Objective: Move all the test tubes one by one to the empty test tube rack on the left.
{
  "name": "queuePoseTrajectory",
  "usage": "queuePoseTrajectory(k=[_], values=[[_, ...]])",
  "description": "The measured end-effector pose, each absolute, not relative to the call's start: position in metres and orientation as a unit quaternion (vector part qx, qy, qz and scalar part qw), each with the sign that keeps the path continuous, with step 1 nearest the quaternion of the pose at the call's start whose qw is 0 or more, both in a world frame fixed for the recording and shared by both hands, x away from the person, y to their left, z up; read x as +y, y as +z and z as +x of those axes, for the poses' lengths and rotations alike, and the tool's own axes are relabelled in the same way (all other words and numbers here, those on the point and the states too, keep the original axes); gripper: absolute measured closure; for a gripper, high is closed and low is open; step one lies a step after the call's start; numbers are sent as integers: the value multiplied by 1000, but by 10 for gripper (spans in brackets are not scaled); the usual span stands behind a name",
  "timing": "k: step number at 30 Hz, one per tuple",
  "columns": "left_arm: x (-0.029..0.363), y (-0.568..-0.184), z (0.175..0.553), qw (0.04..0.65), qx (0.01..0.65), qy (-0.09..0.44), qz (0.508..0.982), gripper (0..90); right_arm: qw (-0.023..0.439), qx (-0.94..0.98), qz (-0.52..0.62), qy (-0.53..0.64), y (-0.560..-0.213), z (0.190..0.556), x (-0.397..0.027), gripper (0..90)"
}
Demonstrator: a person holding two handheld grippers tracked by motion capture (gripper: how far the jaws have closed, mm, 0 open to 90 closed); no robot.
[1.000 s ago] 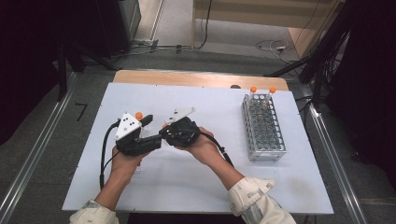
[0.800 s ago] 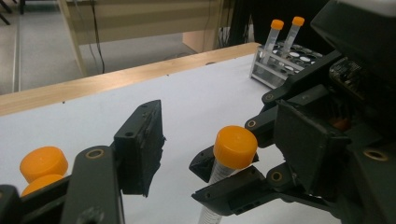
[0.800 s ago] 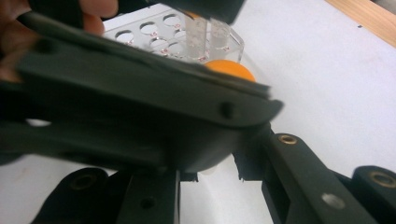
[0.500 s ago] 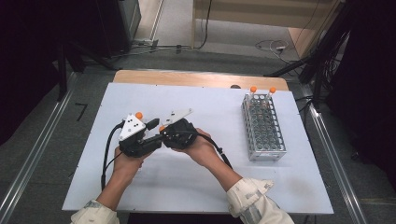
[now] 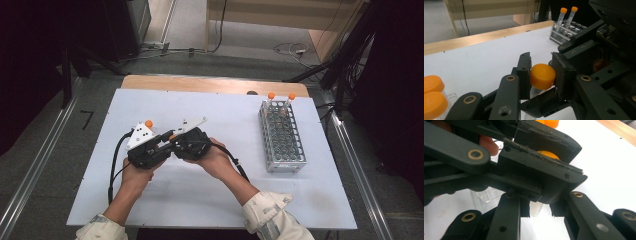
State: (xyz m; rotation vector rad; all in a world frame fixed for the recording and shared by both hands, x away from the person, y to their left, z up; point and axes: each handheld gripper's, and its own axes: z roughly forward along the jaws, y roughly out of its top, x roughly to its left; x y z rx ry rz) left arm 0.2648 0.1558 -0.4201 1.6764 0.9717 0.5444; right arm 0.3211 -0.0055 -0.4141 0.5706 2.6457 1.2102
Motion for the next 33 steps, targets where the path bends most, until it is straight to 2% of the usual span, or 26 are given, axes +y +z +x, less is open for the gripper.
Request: queuePoseTrajectory(k=[3,9,16,25,33], values=[[156,-420,265,537,406,227,704,700,87,888,194,408,-414,321,-6,689],[157,-416,262,543,404,233,699,701,82,887,193,411,-416,320,-4,457],[174,-402,260,551,416,239,682,701,97,875,214,423,-418,321,-9,274],[204,-389,258,558,444,260,651,701,94,872,233,420,-423,327,-18,240],[214,-389,258,540,455,292,646,700,99,869,241,422,-423,329,-22,232]])
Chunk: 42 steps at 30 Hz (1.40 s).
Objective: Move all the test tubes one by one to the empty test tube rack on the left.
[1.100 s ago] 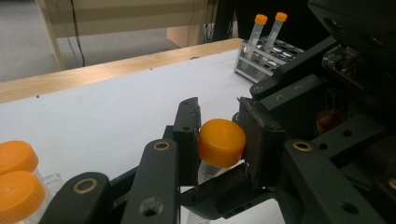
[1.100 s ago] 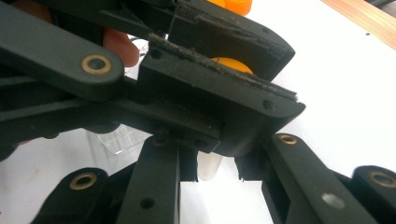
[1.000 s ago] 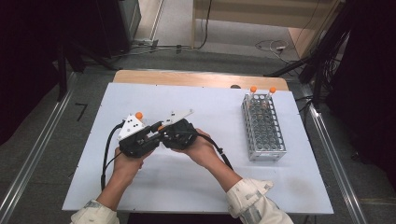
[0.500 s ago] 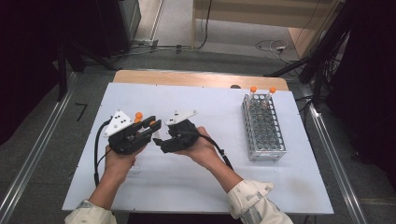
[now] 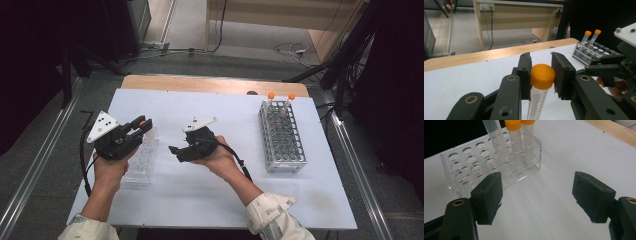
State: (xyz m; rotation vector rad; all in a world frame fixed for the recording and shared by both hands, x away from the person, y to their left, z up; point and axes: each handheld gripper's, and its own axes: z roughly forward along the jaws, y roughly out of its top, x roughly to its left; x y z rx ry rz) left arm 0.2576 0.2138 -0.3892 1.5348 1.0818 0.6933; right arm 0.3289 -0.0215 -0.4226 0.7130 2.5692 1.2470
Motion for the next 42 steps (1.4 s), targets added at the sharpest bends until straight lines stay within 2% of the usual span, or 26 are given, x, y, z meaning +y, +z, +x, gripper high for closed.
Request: queuePoseTrajectory(k=[26,36,42], values=[[209,-426,261,487,495,312,648,697,100,864,251,425,-421,329,-31,239],[207,-430,261,484,497,314,648,687,103,863,250,426,-421,330,-33,239],[209,-429,261,490,497,303,649,615,102,864,251,425,-421,329,-32,239]])
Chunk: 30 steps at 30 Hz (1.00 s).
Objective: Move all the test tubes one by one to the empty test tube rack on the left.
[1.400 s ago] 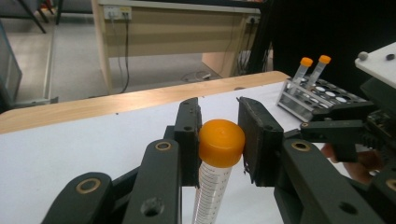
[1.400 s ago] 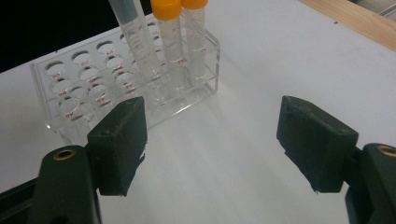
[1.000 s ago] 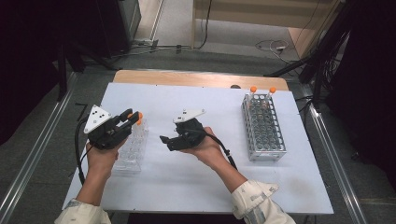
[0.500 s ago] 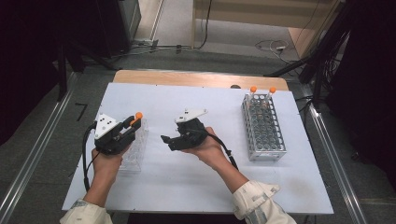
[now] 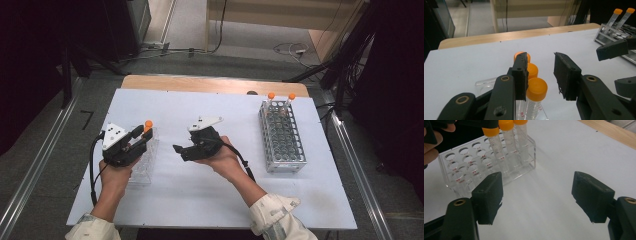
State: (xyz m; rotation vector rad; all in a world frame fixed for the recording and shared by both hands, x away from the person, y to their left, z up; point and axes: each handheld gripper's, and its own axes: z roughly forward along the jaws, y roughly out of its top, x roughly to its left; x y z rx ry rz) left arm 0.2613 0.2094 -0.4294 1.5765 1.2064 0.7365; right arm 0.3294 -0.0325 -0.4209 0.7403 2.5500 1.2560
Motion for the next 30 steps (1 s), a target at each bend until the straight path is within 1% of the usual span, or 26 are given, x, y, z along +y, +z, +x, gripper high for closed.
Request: queuePoseTrajectory(k=[3,6,9,13,16,20,30], values=[[210,-429,261,495,497,301,646,572,103,863,251,426,-421,329,-33,239],[210,-427,261,501,498,299,642,490,105,861,253,428,-419,330,-35,239],[211,-425,260,510,494,292,640,427,106,858,258,431,-418,331,-39,239],[211,-423,259,516,497,291,634,371,110,854,264,434,-415,333,-45,239],[210,-421,259,518,497,288,634,348,117,850,270,437,-412,335,-52,239],[209,-422,259,518,497,289,634,348,127,844,279,440,-407,338,-62,239],[210,-422,259,518,499,289,632,348,176,819,326,438,-395,355,-108,240]])
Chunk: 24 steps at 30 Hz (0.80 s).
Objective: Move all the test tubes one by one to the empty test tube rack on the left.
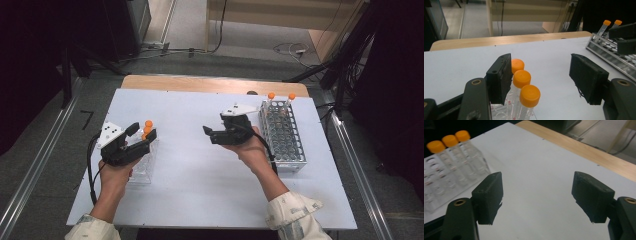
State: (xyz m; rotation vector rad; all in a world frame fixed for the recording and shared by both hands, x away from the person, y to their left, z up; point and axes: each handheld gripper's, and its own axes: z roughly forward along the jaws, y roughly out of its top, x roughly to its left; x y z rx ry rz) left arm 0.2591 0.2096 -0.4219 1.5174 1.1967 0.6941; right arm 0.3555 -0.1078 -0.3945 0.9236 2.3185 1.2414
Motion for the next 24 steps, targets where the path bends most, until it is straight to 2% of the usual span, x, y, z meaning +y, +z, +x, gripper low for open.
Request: queuePoseTrajectory(k=[11,24], values=[[208,-422,260,503,516,304,623,212,222,793,378,424,-386,372,-162,246],[208,-423,260,502,521,308,618,206,266,754,441,408,-384,391,-222,237]])
